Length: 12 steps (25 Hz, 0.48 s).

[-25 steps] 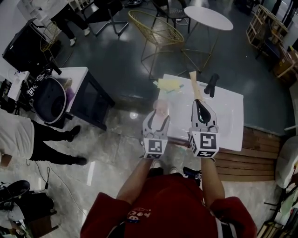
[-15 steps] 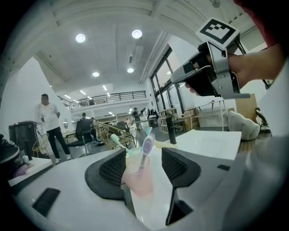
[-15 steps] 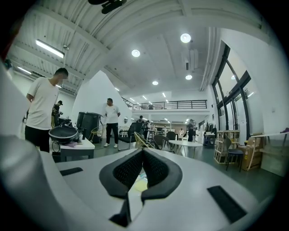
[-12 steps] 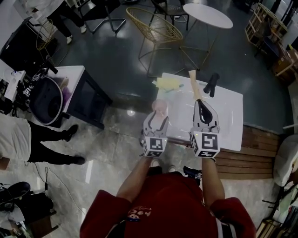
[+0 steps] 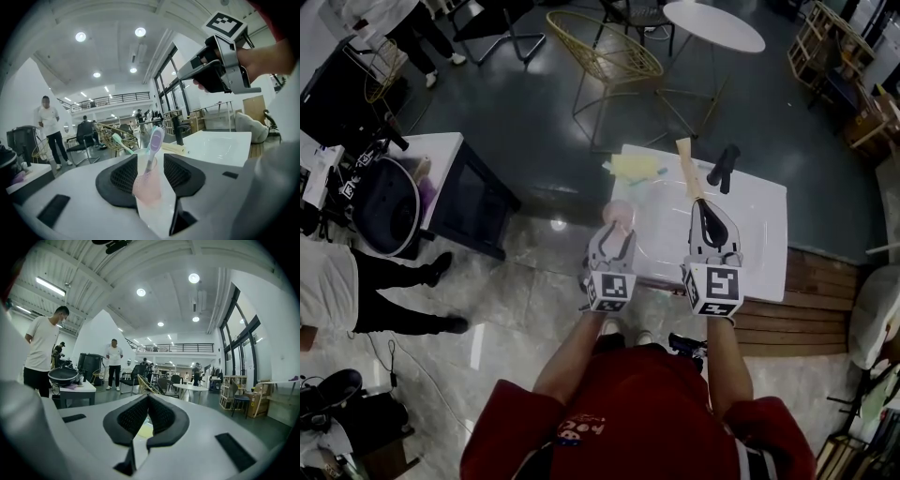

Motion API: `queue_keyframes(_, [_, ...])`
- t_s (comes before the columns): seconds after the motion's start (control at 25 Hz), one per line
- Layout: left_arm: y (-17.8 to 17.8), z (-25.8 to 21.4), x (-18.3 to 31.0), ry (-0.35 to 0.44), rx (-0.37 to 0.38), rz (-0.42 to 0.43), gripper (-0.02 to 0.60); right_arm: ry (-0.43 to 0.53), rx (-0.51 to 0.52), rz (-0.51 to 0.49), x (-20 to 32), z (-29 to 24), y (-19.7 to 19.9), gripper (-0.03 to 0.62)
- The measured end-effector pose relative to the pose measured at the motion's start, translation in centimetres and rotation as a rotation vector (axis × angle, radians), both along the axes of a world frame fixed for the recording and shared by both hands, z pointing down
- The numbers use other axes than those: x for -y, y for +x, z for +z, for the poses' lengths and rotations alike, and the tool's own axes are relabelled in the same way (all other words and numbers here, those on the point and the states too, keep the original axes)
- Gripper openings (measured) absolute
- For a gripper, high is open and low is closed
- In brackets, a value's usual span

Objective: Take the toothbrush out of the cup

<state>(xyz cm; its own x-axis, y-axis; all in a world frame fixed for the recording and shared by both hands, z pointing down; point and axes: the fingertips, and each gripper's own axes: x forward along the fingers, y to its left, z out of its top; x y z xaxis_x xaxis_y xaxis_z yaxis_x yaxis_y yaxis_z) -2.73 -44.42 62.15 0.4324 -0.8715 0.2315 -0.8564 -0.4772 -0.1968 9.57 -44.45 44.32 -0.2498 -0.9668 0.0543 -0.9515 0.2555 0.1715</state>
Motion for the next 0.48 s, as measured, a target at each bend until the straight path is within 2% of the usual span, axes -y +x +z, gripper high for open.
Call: queue_keyframes(0.48, [-0.39, 0.02, 0.48, 0.008, -0.006, -0.031, 0.084, -0.004, -0.011, 0.007, 0.26, 0.11, -0.05, 0.028])
